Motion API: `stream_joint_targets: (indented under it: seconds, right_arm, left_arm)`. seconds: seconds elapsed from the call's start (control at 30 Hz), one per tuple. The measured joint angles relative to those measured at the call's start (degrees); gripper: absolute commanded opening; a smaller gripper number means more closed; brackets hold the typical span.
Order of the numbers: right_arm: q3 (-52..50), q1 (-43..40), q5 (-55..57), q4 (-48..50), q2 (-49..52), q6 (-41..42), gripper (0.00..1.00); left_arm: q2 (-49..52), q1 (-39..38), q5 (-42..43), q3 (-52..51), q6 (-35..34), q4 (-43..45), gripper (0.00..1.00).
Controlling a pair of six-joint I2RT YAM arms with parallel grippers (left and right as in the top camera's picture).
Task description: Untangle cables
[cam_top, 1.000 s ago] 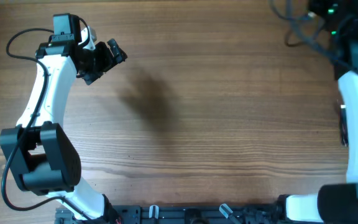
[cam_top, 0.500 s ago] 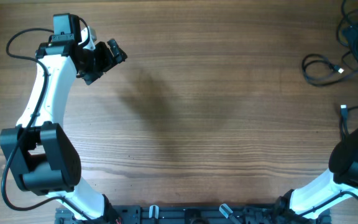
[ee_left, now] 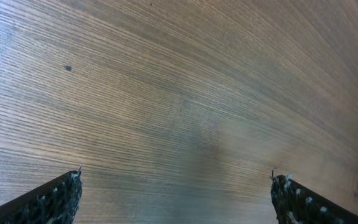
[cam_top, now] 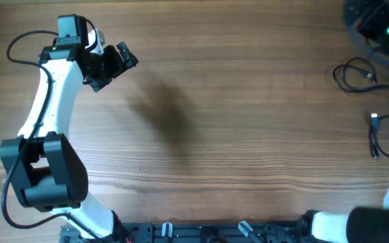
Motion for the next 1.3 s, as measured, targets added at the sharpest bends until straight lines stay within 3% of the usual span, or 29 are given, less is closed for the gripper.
stream_joint_targets:
  seconds: [0.17,0.27,0.53,0.67,0.77,0.9,1.0,1.2,1.3]
  right_arm:
    - [0.11,14.86,-2.01,-8.72,-7.08,-5.73,1.0]
    - [0.11,19.1,-2.45,-15.13,-9.49,-5.88,1.0]
    - [0.22,19.41,-2.86,-30.67,-11.32,9.09,1.0]
    - [0.22,19.41,-2.86,-31.28,-11.32,9.84,1.0]
    - [-0.26,19.41,-1.88,-31.12,-11.52,4.83,1.0]
    - [-13.6,19.41,0.22,-23.43,-21.27,-10.34,1.0]
    - [-29.79,19.41,0.76,-6.51,-38.07,-15.93,1.0]
    - [-49.96,19.41,0.85,19.37,-61.77,-9.84,1.0]
    - [-56.43,19.43,0.83,23.26,-70.77,-4.85,1.0]
  left_arm:
    - [0.0,0.0,-0.04,0.0,0.0,-0.07,1.0]
    - [0.0,0.0,-0.04,0.0,0.0,0.04,1.0]
    - [0.0,0.0,-0.02,0.0,0.0,0.02,1.0]
    - [0.0,0.0,-0.02,0.0,0.0,0.02,1.0]
    - [0.0,0.0,-0.02,0.0,0.0,0.02,1.0]
    - [0.0,0.0,-0.09,0.0,0.0,0.04,1.0]
    - [0.0,0.0,-0.26,0.0,0.0,0.04,1.0]
    - [0.0,0.0,-0.22,0.0,0.02,0.07,1.0]
    - [0.0,0.0,-0.26,0.0,0.0,0.0,1.0]
